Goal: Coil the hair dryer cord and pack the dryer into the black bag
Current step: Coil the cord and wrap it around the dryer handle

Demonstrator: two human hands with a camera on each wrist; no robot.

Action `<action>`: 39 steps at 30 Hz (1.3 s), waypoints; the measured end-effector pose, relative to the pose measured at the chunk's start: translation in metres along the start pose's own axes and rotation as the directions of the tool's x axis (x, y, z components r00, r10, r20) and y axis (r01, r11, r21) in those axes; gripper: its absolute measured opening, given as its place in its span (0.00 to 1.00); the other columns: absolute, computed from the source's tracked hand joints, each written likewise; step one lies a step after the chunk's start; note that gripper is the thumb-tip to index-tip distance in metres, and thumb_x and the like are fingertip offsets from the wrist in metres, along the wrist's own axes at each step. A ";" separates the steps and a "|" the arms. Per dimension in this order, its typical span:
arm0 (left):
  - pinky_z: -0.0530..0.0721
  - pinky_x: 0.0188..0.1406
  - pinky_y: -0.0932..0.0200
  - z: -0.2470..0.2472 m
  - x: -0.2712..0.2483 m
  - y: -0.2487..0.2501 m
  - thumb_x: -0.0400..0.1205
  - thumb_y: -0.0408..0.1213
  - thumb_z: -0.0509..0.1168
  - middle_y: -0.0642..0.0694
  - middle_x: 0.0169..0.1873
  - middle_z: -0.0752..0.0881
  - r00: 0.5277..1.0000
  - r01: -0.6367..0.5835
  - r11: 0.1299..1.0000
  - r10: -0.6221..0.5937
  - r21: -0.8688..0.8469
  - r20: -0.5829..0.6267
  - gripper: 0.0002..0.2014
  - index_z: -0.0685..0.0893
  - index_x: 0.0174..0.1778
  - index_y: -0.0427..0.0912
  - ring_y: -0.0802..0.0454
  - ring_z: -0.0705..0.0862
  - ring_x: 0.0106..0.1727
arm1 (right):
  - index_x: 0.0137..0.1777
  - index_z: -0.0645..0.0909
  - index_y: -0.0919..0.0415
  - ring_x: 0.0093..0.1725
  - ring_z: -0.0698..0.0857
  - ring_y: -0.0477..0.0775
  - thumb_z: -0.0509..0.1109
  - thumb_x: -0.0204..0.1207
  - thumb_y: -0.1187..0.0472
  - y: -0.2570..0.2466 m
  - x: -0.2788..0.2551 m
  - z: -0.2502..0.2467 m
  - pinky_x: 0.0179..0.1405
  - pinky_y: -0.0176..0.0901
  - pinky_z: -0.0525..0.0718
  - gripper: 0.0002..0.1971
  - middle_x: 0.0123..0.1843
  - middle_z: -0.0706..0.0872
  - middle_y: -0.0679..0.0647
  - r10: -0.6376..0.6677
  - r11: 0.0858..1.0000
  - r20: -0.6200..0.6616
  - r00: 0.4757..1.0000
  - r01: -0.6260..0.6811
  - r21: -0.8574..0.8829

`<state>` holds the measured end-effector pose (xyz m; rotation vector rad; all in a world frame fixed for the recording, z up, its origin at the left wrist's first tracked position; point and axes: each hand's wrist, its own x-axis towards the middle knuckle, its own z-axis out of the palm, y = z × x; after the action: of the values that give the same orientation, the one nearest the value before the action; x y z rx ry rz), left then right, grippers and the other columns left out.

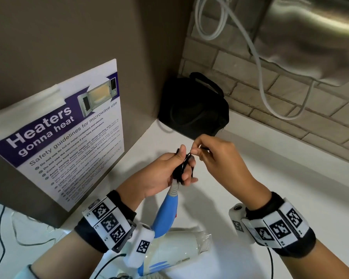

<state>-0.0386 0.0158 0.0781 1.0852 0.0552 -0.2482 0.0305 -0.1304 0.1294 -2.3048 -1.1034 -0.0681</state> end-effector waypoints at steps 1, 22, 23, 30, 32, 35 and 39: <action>0.85 0.50 0.56 -0.002 0.002 -0.002 0.87 0.49 0.50 0.48 0.23 0.81 0.998 -0.022 0.999 0.020 -0.040 -0.060 0.20 0.77 0.42 0.37 0.52 0.84 0.30 | 0.44 0.82 0.55 0.34 0.81 0.46 0.68 0.78 0.57 0.001 -0.002 -0.002 0.33 0.43 0.80 0.04 0.33 0.82 0.44 0.012 1.000 -0.009 1.000 -0.012 0.016; 0.84 0.39 0.62 -0.005 -0.009 0.003 0.73 0.62 0.61 0.58 0.10 0.68 0.979 -0.014 0.995 -0.005 0.094 0.203 0.22 0.74 0.32 0.44 0.61 0.71 0.15 | 0.48 0.84 0.62 0.43 0.85 0.49 0.57 0.84 0.52 0.003 -0.001 0.004 0.49 0.43 0.81 0.17 0.42 0.89 0.55 0.044 0.937 0.311 0.949 -0.147 0.316; 0.84 0.39 0.63 -0.006 -0.008 0.002 0.72 0.62 0.62 0.58 0.10 0.67 0.984 -0.009 0.997 -0.005 0.075 0.179 0.21 0.75 0.30 0.46 0.61 0.71 0.15 | 0.46 0.82 0.63 0.39 0.82 0.50 0.56 0.84 0.49 0.003 -0.003 0.004 0.45 0.44 0.79 0.20 0.39 0.87 0.57 0.072 0.948 0.320 0.945 -0.165 0.271; 0.84 0.42 0.64 -0.006 -0.004 -0.002 0.67 0.66 0.68 0.57 0.12 0.71 0.979 -0.015 1.000 0.012 0.015 0.203 0.23 0.77 0.26 0.48 0.60 0.73 0.18 | 0.43 0.76 0.68 0.22 0.72 0.36 0.57 0.84 0.49 -0.004 -0.008 -0.001 0.24 0.24 0.69 0.21 0.23 0.72 0.37 0.171 0.856 0.450 0.877 -0.358 0.374; 0.84 0.43 0.64 -0.004 -0.004 -0.003 0.65 0.68 0.69 0.56 0.12 0.72 0.979 -0.030 0.999 0.027 0.013 0.201 0.24 0.78 0.24 0.49 0.60 0.75 0.20 | 0.41 0.74 0.69 0.21 0.70 0.37 0.58 0.84 0.50 -0.006 -0.008 -0.002 0.23 0.24 0.69 0.20 0.25 0.72 0.40 0.159 0.849 0.438 0.885 -0.349 0.397; 0.84 0.43 0.64 -0.002 -0.003 -0.005 0.64 0.67 0.70 0.55 0.13 0.71 0.991 -0.061 0.998 0.058 0.023 0.123 0.23 0.78 0.23 0.49 0.58 0.76 0.22 | 0.41 0.69 0.74 0.22 0.66 0.40 0.60 0.83 0.50 -0.004 -0.008 0.001 0.22 0.26 0.66 0.23 0.31 0.69 0.55 0.173 0.847 0.406 0.897 -0.346 0.404; 0.84 0.38 0.62 0.001 -0.002 -0.006 0.70 0.61 0.64 0.56 0.13 0.68 0.997 -0.059 0.998 0.060 -0.037 0.038 0.21 0.76 0.24 0.47 0.58 0.73 0.22 | 0.45 0.73 0.74 0.22 0.70 0.38 0.59 0.84 0.49 -0.003 -0.009 0.006 0.23 0.26 0.68 0.23 0.33 0.74 0.55 0.207 0.811 0.407 0.889 -0.389 0.436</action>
<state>-0.0422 0.0127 0.0736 1.0440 -0.0076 -0.2142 0.0209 -0.1320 0.1228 -2.0029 -0.7632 0.6987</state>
